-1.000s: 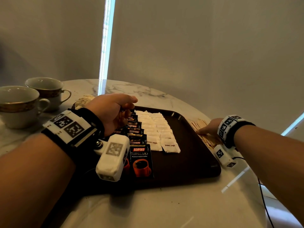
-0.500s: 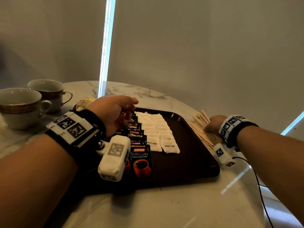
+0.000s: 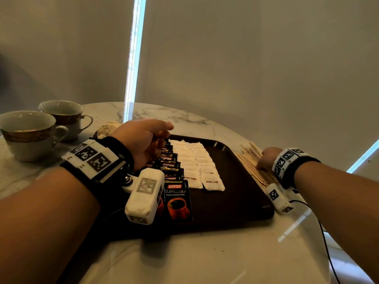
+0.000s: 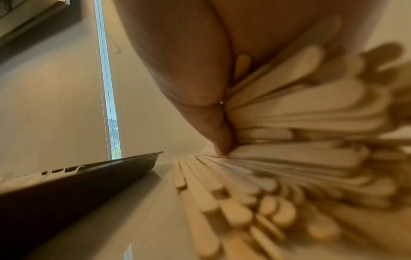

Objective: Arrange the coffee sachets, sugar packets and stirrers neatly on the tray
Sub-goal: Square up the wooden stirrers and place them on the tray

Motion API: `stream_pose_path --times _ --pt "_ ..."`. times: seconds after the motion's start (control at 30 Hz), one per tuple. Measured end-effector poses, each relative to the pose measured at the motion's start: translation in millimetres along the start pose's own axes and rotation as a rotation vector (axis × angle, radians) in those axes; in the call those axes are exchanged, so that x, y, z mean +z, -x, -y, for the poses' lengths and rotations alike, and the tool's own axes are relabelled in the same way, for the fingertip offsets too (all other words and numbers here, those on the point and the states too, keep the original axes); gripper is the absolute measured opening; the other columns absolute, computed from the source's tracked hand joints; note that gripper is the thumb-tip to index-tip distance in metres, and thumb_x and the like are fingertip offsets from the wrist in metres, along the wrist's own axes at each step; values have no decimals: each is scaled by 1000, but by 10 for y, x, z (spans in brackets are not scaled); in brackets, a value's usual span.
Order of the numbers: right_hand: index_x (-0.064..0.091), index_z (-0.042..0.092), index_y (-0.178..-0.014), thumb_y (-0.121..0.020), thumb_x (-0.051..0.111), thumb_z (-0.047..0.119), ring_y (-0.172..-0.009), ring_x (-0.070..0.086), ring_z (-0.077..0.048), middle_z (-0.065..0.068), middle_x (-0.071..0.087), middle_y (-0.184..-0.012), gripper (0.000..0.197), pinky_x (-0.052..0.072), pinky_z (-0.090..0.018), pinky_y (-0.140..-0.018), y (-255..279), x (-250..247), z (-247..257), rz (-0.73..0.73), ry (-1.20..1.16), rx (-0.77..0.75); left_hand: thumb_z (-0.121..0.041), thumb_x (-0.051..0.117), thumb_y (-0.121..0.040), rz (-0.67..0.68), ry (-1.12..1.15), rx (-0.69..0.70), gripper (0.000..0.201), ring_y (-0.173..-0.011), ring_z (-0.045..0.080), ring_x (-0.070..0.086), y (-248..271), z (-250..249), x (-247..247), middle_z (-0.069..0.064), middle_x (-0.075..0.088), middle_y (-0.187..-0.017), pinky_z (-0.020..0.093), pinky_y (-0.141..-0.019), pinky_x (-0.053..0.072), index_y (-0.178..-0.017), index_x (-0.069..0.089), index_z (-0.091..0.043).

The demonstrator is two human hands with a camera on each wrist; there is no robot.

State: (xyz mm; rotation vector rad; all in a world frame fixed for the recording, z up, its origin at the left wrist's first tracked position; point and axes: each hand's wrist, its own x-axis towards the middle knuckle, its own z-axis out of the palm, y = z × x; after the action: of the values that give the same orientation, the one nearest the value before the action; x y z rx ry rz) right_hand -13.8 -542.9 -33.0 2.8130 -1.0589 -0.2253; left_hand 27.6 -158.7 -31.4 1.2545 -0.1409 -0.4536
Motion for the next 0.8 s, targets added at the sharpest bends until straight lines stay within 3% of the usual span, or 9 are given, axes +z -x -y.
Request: stream_pose_path --times 0.2,0.37,0.47,0.6,0.67,0.73,0.8 --pt "66 12 -96 -85 67 31 -83 65 -22 -7 67 -91 22 57 -35 -80 1 -7 -37 -21 -22 -8 -21 65 -94 1 -6 -2 13 -62 9 50 -20 8 -8 -4 59 -69 20 -46 38 -100 70 -12" --pt "62 11 -86 -86 66 25 -73 60 -20 -7 64 -83 14 41 -25 -58 46 16 -36 -34 -69 -13 -19 63 -95 11 8 4 10 -59 9 47 3 4 26 -4 56 -66 19 -49 33 -99 67 -11" --pt "63 8 -88 -87 67 19 -68 60 -18 -6 65 -77 12 37 -25 -53 85 -48 -64 -86 -151 6 -19 63 -95 16 13 -1 11 -59 9 47 9 1 26 -4 57 -67 20 -50 33 -102 67 -11" --pt "65 9 -95 -89 69 21 -73 67 -18 -3 73 -78 14 44 -27 -58 265 -301 -21 -152 -364 -36 -20 68 -91 3 48 -19 25 -57 9 49 -15 6 9 -4 59 -65 19 -46 37 -114 67 -10" --pt "64 14 -97 -90 69 24 -76 71 -19 -2 75 -81 13 53 -32 -69 434 -441 115 -153 -509 -112 -21 72 -88 0 72 -23 34 -55 9 51 -22 -3 5 -4 60 -65 21 -45 39 -119 64 -10" --pt "64 13 -106 -89 70 18 -80 72 -20 -6 75 -85 18 58 -42 -81 652 -542 327 -48 -832 -191 -24 74 -86 15 86 -16 41 -56 10 53 -7 -23 10 -3 61 -69 22 -47 41 -123 62 -11" --pt "61 9 -120 -87 69 8 -80 70 -22 -10 71 -89 34 58 -43 -79 929 -605 587 191 -1199 -285 -29 79 -77 65 89 -4 55 -59 11 57 17 -39 13 -1 62 -75 23 -49 46 -126 60 -12"
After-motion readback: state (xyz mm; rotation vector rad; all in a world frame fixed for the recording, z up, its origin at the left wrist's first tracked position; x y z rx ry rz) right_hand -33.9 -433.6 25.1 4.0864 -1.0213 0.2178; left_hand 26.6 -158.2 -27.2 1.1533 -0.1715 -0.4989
